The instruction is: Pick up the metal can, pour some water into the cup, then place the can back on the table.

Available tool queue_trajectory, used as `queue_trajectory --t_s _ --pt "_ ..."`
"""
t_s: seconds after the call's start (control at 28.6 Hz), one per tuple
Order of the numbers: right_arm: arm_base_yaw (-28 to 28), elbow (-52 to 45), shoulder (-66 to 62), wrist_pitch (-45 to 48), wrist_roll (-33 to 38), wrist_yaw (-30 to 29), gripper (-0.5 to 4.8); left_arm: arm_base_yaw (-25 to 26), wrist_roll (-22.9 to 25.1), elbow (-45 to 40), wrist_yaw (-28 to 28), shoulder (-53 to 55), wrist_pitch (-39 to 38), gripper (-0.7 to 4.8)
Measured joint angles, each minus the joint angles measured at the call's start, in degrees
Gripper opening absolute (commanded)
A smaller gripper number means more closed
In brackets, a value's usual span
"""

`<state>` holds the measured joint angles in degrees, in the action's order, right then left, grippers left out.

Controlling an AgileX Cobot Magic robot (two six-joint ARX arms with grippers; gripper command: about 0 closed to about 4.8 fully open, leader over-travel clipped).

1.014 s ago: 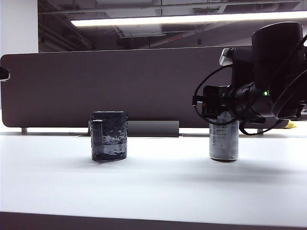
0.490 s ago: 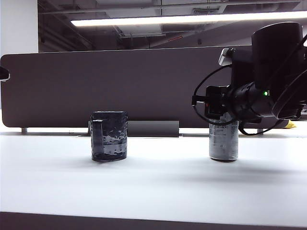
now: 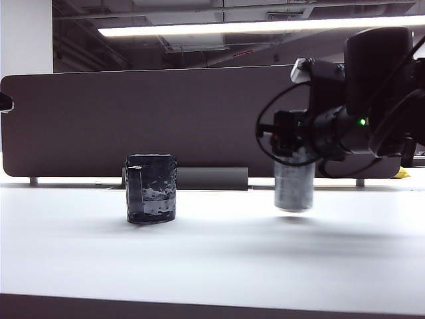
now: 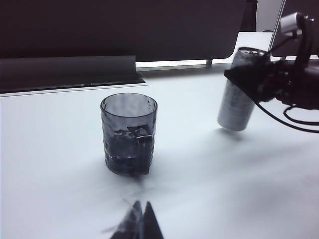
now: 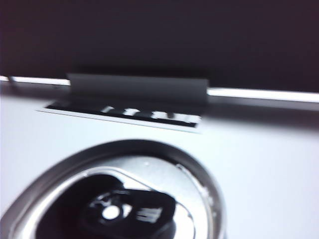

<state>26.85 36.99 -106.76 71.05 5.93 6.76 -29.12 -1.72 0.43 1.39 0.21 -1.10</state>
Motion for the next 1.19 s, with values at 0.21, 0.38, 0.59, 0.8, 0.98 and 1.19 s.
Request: queue_trajectory --t_s 0.21,0.38,0.59,0.8,0.98,1.19 --pt "0.3 6.4 0.0 -5.1 -0.8 -6.3 2.11 0.0 0.0 0.0 0.0 0.0 0.0 -0.05" --pt "1.9 13.6 0.0 -14.4 -5.2 -10.3 2.11 0.0 0.0 0.0 0.0 0.0 0.0 -0.05" --pt "4.7 22.8 0.0 -25.0 -12.5 -12.7 2.11 0.0 0.0 0.0 0.0 0.0 0.0 -0.05" --pt "6.8 28.6 -0.6 -32.2 -19.4 -13.2 2.11 0.0 0.0 0.0 0.0 0.0 0.0 -0.05" --pt "8.2 29.6 -0.8 -34.8 -24.0 -13.6 2.11 0.0 0.0 0.0 0.0 0.0 0.0 -0.05" --pt "9.6 29.9 -2.3 -35.9 -28.2 -13.7 2.11 0.0 0.0 0.0 0.0 0.0 0.0 -0.05"
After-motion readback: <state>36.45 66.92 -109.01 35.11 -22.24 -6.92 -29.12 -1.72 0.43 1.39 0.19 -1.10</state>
